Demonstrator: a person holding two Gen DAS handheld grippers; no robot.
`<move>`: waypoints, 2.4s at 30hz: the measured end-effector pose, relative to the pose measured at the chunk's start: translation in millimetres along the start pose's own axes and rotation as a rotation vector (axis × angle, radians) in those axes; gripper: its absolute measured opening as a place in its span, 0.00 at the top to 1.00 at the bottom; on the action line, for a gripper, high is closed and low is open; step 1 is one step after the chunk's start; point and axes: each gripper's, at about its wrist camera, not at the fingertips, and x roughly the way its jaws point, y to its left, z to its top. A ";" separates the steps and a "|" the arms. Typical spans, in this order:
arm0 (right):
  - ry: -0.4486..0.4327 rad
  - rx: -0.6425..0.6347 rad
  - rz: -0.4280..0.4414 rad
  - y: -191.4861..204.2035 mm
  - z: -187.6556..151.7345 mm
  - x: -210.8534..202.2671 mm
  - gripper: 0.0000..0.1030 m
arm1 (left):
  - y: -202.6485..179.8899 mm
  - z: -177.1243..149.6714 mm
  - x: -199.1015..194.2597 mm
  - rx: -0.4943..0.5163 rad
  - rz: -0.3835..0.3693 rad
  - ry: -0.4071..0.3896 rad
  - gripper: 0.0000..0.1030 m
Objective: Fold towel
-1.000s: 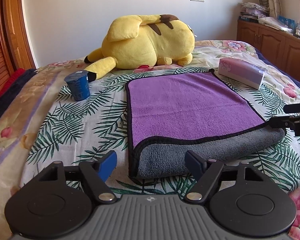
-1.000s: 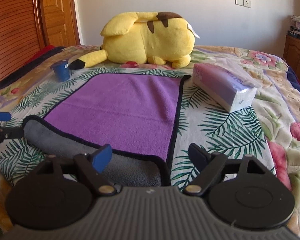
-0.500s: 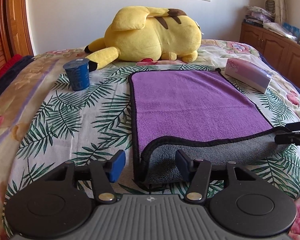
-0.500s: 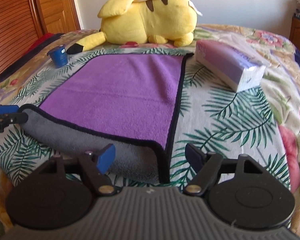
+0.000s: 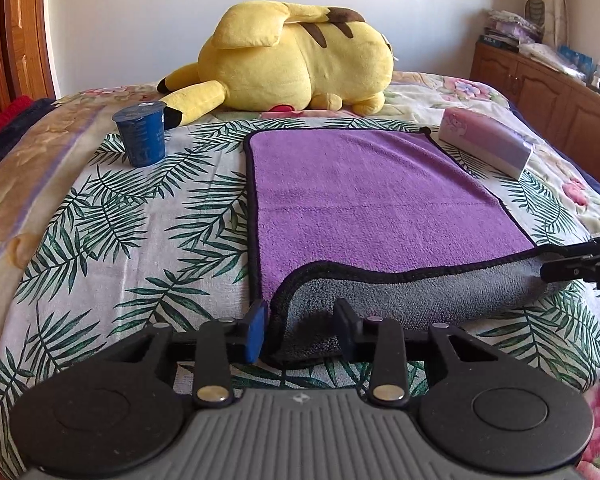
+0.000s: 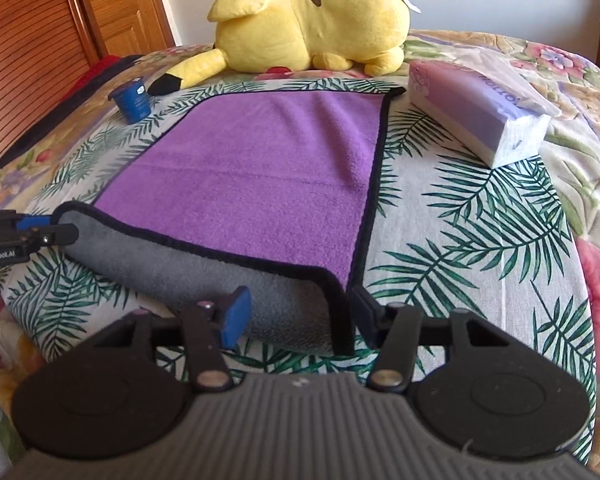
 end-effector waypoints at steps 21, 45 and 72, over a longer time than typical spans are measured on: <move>0.056 -0.043 -0.002 -2.4 -0.8 1.5 0.92 | -3.9 -5.0 2.6 0.019 -0.002 0.003 1.00; -0.106 -0.032 0.015 -2.5 11.1 -21.5 0.96 | -13.2 11.6 -25.2 0.017 -0.021 -0.138 1.00; -0.220 -0.089 0.013 -7.1 36.4 -20.9 0.96 | -10.0 48.4 -9.8 0.046 -0.029 -0.200 1.00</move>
